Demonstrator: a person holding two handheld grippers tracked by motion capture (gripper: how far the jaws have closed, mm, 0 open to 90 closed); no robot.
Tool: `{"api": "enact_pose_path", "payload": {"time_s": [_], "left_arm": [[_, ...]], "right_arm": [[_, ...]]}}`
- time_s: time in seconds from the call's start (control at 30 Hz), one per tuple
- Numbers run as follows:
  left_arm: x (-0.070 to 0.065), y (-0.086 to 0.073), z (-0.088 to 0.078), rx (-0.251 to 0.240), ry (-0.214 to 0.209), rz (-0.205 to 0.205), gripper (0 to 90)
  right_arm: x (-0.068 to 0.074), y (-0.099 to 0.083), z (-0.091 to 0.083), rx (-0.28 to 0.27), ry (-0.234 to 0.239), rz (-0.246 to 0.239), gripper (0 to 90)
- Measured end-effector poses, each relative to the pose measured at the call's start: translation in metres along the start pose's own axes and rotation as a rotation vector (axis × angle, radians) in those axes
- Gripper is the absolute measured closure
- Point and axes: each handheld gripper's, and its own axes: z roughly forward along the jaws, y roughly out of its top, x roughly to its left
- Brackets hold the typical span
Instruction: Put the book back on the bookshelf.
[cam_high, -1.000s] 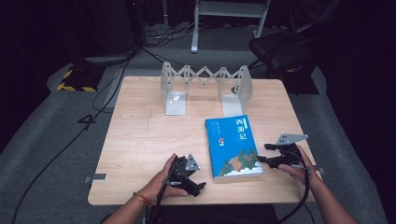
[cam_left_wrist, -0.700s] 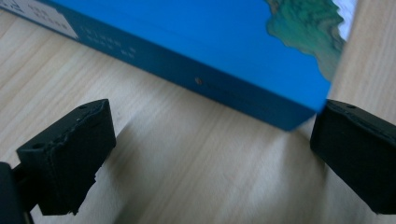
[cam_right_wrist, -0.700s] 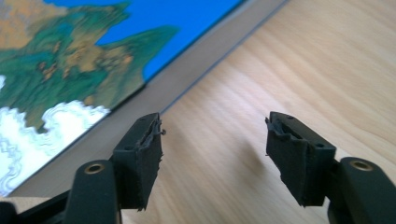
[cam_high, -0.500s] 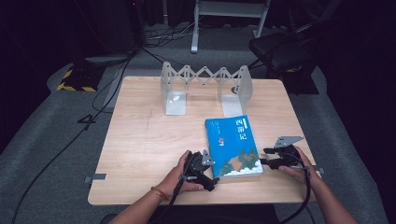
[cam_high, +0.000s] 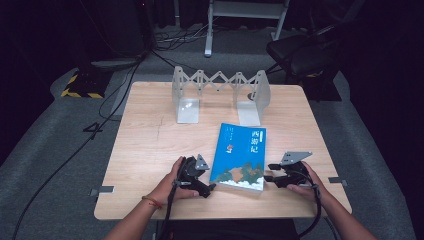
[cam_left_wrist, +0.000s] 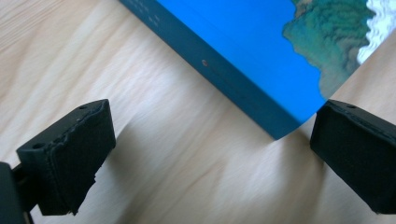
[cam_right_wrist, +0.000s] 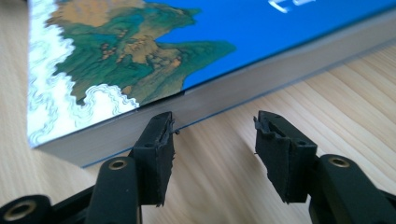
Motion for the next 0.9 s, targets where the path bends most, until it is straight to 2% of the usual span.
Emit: {"api": "enact_pose_path", "payload": {"time_s": [0.03, 0.1, 0.13, 0.17, 0.23, 0.27, 0.33, 0.4, 0.47, 0.6, 0.8, 0.9], "left_arm": [[0.005, -0.002, -0.002, -0.001, -0.004, -0.006, 0.5], [0.011, -0.006, -0.004, -0.013, -0.008, -0.006, 0.5], [0.016, -0.01, -0.006, -0.021, -0.005, -0.007, 0.5], [0.017, -0.011, -0.006, -0.027, -0.005, -0.007, 0.6], [0.018, -0.013, -0.008, -0.024, -0.003, -0.008, 0.6], [0.018, -0.013, -0.008, -0.025, 0.0, -0.01, 0.6], [0.017, -0.013, -0.008, -0.025, 0.006, -0.016, 0.6], [0.016, -0.014, -0.008, -0.026, 0.007, -0.019, 0.6], [0.016, -0.014, -0.008, -0.026, 0.007, -0.02, 0.6], [0.016, -0.014, -0.008, -0.025, 0.008, -0.021, 0.6], [0.016, -0.012, -0.008, -0.024, 0.007, -0.017, 0.6], [0.016, -0.012, -0.007, -0.024, 0.007, -0.016, 0.6]], "right_arm": [[0.0, 0.0, 0.0, 0.0, 0.0, 0.0, 46.2], [0.009, 0.007, 0.006, 0.007, -0.002, -0.015, 45.7], [0.014, 0.011, 0.01, 0.014, -0.014, -0.034, 41.1], [0.015, 0.013, 0.012, 0.021, -0.012, -0.034, 40.5], [0.012, 0.013, 0.014, 0.017, 0.002, -0.035, 36.3], [0.009, 0.012, 0.015, 0.018, 0.004, -0.02, 35.8], [0.006, 0.011, 0.017, 0.028, -0.015, -0.017, 35.1], [0.002, 0.011, 0.018, 0.027, -0.002, -0.016, 34.2], [0.002, 0.012, 0.019, 0.036, -0.02, -0.032, 31.5], [-0.001, 0.013, 0.02, 0.036, 0.001, -0.033, 30.9], [0.001, 0.015, 0.017, 0.023, -0.01, -0.054, 32.6], [0.0, 0.015, 0.016, 0.018, 0.004, -0.042, 33.1]]}}
